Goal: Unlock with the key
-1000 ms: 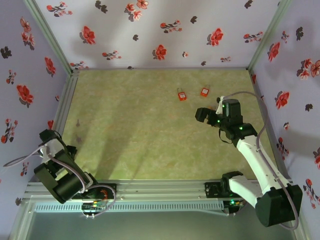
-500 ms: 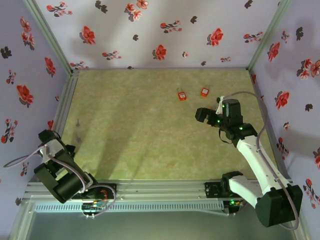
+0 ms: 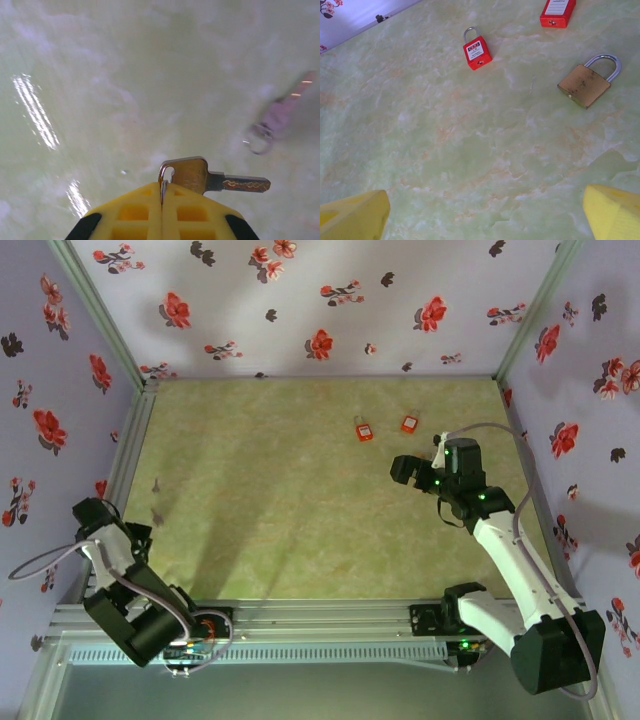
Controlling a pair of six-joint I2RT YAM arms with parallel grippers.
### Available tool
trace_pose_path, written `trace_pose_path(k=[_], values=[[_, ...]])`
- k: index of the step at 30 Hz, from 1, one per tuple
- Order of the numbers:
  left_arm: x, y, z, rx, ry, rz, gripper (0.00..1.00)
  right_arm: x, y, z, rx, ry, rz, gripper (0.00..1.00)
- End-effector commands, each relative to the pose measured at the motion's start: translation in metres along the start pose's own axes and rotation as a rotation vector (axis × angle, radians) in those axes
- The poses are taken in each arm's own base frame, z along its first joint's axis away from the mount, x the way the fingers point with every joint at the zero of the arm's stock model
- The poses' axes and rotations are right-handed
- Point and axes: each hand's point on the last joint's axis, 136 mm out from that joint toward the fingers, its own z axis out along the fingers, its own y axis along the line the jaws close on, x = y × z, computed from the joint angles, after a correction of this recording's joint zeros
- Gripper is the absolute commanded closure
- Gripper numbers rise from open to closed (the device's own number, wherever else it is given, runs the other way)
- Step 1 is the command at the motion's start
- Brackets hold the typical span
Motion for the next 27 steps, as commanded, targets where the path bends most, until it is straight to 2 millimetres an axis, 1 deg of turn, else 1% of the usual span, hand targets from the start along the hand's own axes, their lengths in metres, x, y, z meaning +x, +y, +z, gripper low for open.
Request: trace_pose_path(k=[1,4,7,9,11,13,15,19,21,23,25,27], values=[[0.008,-0.029,-0.029,0.123,0.02,-0.006,1.0,-0.01,0.007,-0.001,-0.018,-0.036,0.014,0.01],[0.017,-0.057,-0.049,0.225,0.01,0.016,1.0,-0.015,0.014,-0.001,-0.045,-0.037,0.042,0.01],[0.026,-0.097,-0.078,0.349,-0.016,0.07,1.0,-0.024,0.027,0.0,-0.091,-0.03,0.093,0.01],[0.036,-0.129,-0.107,0.446,-0.044,0.157,1.0,-0.03,0.038,0.0,-0.13,-0.011,0.142,0.01],[0.048,-0.154,-0.138,0.521,-0.078,0.259,1.0,-0.037,0.049,0.0,-0.167,0.01,0.196,0.01],[0.067,-0.178,-0.174,0.624,-0.102,0.372,1.0,-0.043,0.064,0.0,-0.228,0.032,0.261,0.01],[0.089,-0.198,-0.201,0.724,-0.1,0.458,1.0,-0.051,0.079,0.0,-0.296,0.041,0.313,0.01],[0.144,-0.232,-0.243,0.926,-0.061,0.602,1.0,-0.068,0.108,-0.006,-0.427,0.026,0.384,0.01],[0.172,-0.247,-0.255,0.986,-0.029,0.655,1.0,-0.076,0.12,-0.009,-0.483,0.017,0.398,0.03],[0.197,-0.26,-0.26,1.003,0.004,0.704,1.0,-0.081,0.133,-0.012,-0.529,0.016,0.388,0.04],[0.222,-0.275,-0.262,1.03,0.049,0.717,1.0,-0.082,0.15,-0.016,-0.578,0.019,0.348,0.05],[0.239,-0.286,-0.261,1.039,0.09,0.7,1.0,-0.079,0.166,-0.02,-0.625,0.023,0.31,0.05]])
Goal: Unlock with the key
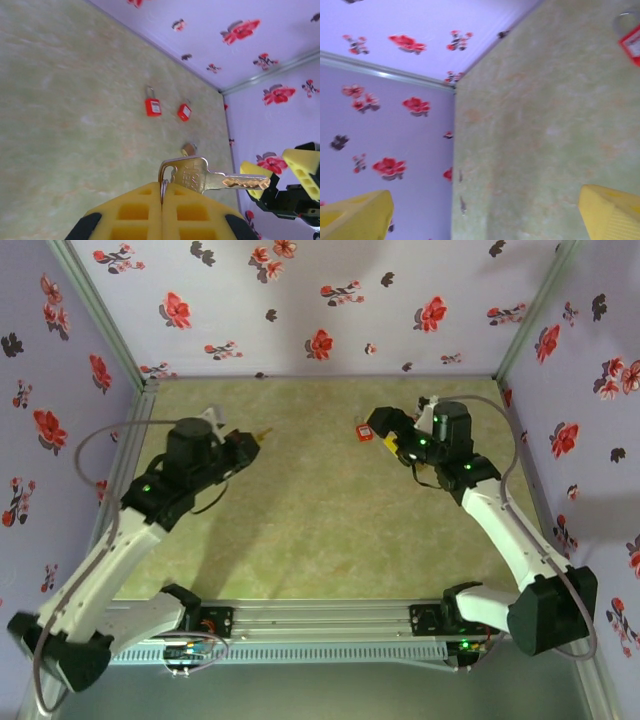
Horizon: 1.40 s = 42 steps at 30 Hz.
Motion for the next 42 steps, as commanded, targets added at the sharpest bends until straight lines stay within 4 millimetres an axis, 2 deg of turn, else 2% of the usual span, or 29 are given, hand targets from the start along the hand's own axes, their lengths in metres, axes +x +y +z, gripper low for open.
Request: trace_pose_path(k=[1,6,9,12,15,21,25,35,42], values=[[-0.014,-0.034,0.016,0.074,-0.064,-0.061,1.0,0.004,0.052,0.001,-0.168,0.021,-0.062,0.06],[0.003,-0.053,0.038,0.063,0.005,-0.104,1.0,0.027,0.079,0.007,-0.257,0.04,-0.156,0.1],[0.013,-0.06,0.045,0.061,0.034,-0.117,1.0,0.04,0.075,0.018,-0.214,0.056,-0.189,0.18],[0.022,-0.059,0.052,0.038,0.062,-0.123,1.0,0.045,0.077,0.029,-0.218,0.059,-0.179,0.23],[0.029,-0.059,0.055,0.033,0.079,-0.131,1.0,0.047,0.087,0.036,-0.235,0.053,-0.194,0.26],[0.037,-0.054,0.061,0.007,0.102,-0.137,1.0,0.05,0.103,0.048,-0.256,0.053,-0.221,0.29],[0.039,-0.054,0.063,0.006,0.106,-0.137,1.0,0.055,0.104,0.056,-0.251,0.069,-0.225,0.34],[0.046,-0.055,0.065,0.017,0.115,-0.139,1.0,0.056,0.097,0.072,-0.203,0.079,-0.203,0.56],[0.051,-0.056,0.066,0.03,0.121,-0.131,1.0,0.055,0.097,0.076,-0.203,0.083,-0.174,0.82]])
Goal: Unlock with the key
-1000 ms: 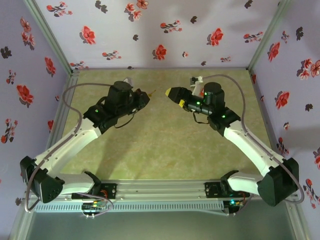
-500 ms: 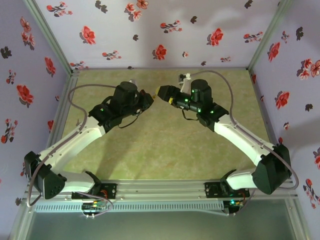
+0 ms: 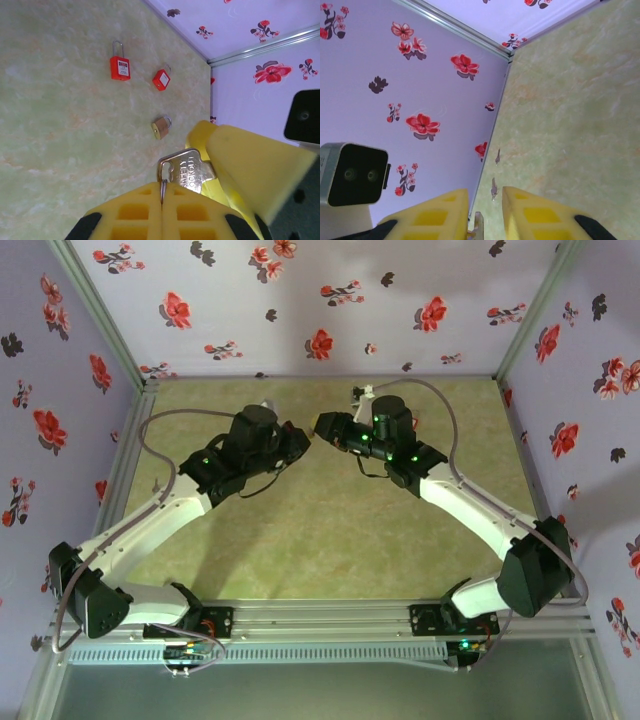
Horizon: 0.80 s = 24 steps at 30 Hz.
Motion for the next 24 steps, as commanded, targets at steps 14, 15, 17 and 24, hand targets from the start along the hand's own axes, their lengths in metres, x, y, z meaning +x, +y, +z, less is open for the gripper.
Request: trace_pose_path(k=[14,15,17,24], values=[[-0.003,-0.015,-0.024,0.322,-0.13,0.05,0.26,-0.02,0.029,-0.013,-0.072,0.02,-0.026,1.0],[-0.002,-0.018,-0.027,0.364,-0.132,0.054,0.22,-0.023,0.033,-0.015,-0.09,0.025,-0.021,1.0],[0.0,-0.023,-0.03,0.417,-0.134,0.066,0.16,-0.026,0.041,-0.017,-0.118,0.041,-0.021,1.0],[-0.007,-0.035,-0.039,0.547,-0.203,0.08,0.08,-0.024,0.053,-0.015,-0.164,0.086,0.013,1.0]])
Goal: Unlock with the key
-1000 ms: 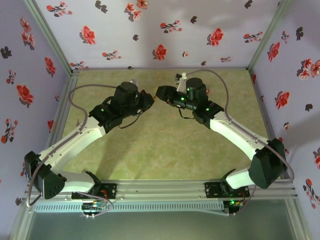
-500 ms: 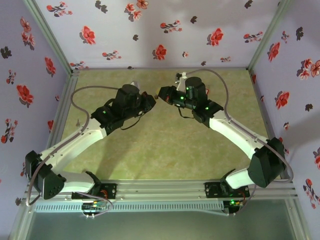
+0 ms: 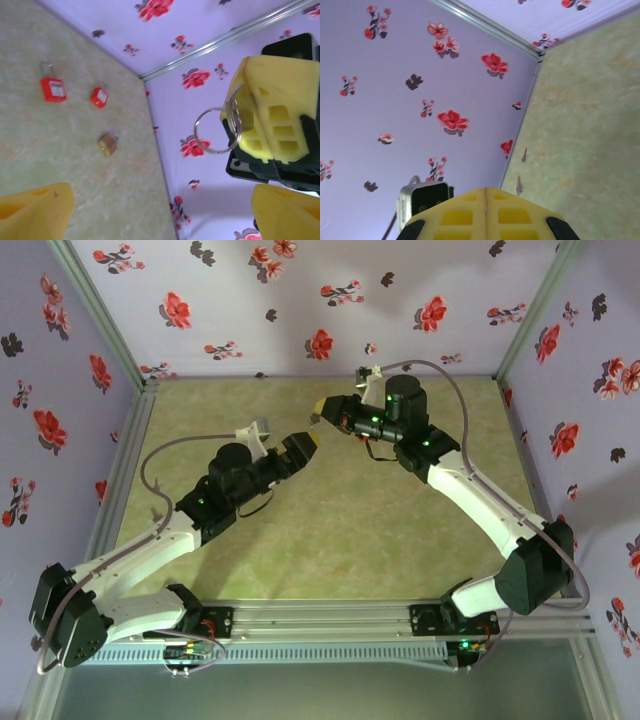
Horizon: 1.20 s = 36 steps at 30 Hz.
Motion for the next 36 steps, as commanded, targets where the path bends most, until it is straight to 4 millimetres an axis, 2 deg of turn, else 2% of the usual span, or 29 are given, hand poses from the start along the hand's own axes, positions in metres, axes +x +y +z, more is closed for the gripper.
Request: trace_pose_path(k=[1,10,14,19,29,32,36], values=[[-0.021,-0.035,-0.008,0.171,-0.094,0.039,0.08,0.003,0.012,0.002,-0.054,0.038,0.027,1.0],[-0.035,-0.036,-0.014,0.232,-0.156,-0.005,0.09,0.006,0.016,-0.001,-0.07,0.04,0.045,1.0],[-0.038,-0.033,-0.011,0.228,-0.152,-0.021,0.12,0.007,0.018,-0.001,-0.078,0.044,0.049,1.0],[-0.04,-0.041,-0.003,0.254,-0.129,-0.025,0.16,0.01,0.02,0.0,-0.084,0.049,0.05,1.0],[-0.038,-0.043,0.011,0.277,-0.093,-0.036,0.31,0.016,0.022,0.001,-0.094,0.056,0.058,1.0],[-0.038,-0.044,0.013,0.282,-0.088,-0.036,0.38,0.017,0.022,0.001,-0.092,0.056,0.059,1.0],[-0.039,-0.042,0.012,0.28,-0.091,-0.037,0.52,0.017,0.021,0.002,-0.091,0.056,0.061,1.0]])
